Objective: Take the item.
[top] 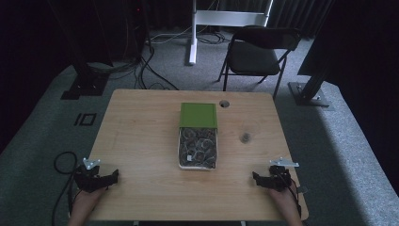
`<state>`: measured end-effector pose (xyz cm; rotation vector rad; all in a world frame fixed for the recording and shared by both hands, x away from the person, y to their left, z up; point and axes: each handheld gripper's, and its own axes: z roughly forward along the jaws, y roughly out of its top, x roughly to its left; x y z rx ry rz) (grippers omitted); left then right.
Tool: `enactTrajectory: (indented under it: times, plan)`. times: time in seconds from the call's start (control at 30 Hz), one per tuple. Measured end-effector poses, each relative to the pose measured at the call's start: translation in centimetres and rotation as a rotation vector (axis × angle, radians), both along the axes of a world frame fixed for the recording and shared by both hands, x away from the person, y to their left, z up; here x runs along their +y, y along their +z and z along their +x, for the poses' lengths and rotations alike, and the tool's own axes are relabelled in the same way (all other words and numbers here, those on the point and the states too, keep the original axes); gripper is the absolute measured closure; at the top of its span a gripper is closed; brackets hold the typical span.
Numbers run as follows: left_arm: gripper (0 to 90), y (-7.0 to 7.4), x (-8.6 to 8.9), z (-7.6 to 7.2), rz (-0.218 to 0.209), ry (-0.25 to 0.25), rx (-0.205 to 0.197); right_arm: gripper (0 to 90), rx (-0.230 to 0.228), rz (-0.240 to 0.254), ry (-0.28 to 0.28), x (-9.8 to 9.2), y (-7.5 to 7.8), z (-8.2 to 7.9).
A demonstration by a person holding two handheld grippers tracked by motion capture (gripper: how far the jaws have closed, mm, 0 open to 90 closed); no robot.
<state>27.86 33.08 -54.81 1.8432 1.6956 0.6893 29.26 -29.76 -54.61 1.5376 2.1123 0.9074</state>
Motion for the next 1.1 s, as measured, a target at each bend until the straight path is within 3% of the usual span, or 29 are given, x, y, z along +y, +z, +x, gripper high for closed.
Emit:
enactTrajectory:
  times: [0.4,0.93,1.1]
  plan:
    - [0.3,0.0,0.0,0.0,0.0,0.0,0.0,12.7,-0.082,-0.046,0.014,-0.2,-0.8,-1.2]
    - [0.3,0.0,0.0,0.0,0.0,0.0,-0.001,14.8,-0.08,-0.025,0.012,-0.4,-0.7,-1.1]
    - [0.3,0.0,-0.4,0.0,0.0,0.052,0.0,16.9,-0.084,-0.011,-0.003,-0.6,-0.7,-1.2]
